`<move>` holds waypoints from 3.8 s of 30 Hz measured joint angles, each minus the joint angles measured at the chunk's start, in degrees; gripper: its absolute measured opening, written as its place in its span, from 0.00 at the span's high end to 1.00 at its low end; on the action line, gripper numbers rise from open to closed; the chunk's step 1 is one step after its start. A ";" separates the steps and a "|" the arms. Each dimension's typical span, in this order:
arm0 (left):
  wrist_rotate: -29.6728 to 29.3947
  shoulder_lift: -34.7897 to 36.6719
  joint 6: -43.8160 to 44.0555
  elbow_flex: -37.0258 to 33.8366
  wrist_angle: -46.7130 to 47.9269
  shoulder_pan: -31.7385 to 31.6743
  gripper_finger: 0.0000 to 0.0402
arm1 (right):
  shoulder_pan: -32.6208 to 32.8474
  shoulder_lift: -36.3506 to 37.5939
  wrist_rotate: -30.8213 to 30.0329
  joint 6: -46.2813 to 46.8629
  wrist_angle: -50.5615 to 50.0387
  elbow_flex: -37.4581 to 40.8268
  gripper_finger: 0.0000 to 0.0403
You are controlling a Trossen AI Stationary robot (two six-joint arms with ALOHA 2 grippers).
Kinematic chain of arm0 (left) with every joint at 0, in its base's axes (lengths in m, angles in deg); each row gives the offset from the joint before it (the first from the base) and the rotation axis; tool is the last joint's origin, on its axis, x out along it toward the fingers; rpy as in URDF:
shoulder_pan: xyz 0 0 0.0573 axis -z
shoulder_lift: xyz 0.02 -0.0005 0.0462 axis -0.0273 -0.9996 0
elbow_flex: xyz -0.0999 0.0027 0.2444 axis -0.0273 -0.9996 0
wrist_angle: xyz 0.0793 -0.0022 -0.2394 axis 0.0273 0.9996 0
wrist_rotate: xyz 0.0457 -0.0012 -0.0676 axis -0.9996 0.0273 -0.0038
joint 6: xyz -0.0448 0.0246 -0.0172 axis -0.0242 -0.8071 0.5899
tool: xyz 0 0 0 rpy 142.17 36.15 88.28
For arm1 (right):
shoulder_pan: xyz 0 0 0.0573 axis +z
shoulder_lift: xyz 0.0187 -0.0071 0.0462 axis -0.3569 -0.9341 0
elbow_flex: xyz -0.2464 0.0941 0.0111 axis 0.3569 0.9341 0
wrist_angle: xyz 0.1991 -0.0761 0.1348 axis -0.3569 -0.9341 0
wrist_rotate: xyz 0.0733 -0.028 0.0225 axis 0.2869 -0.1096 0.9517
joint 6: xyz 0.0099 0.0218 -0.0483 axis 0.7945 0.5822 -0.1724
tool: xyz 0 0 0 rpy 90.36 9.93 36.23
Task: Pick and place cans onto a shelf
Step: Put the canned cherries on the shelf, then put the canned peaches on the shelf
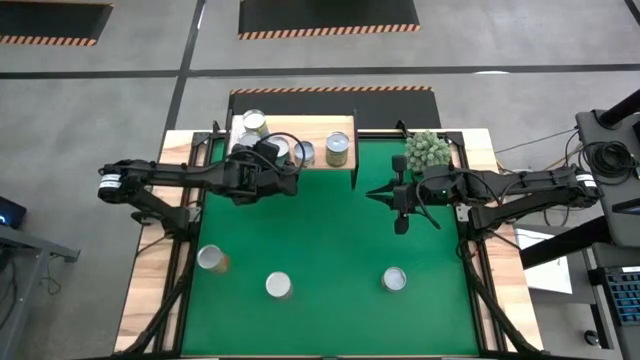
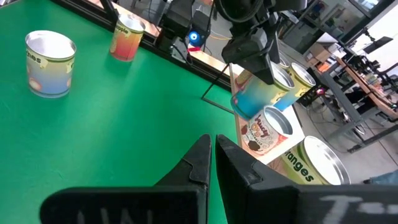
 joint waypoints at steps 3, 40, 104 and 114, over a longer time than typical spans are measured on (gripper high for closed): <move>0.00 -0.02 -0.08 0.00 -0.13 0.00 0.20 | 0.00 0.00 0.00 -0.08 0.00 0.00 0.97; 10.29 0.09 -26.80 12.68 1.35 1.00 0.22 | 0.00 0.00 -0.02 0.07 -0.09 0.00 0.97; 22.91 -7.62 -30.75 23.88 18.34 -9.08 1.00 | 0.00 0.00 -0.02 -0.30 -0.42 0.00 0.97; 23.78 -4.89 -42.21 14.76 3.70 8.86 1.00 | 0.00 0.00 0.00 0.17 -0.39 0.00 0.97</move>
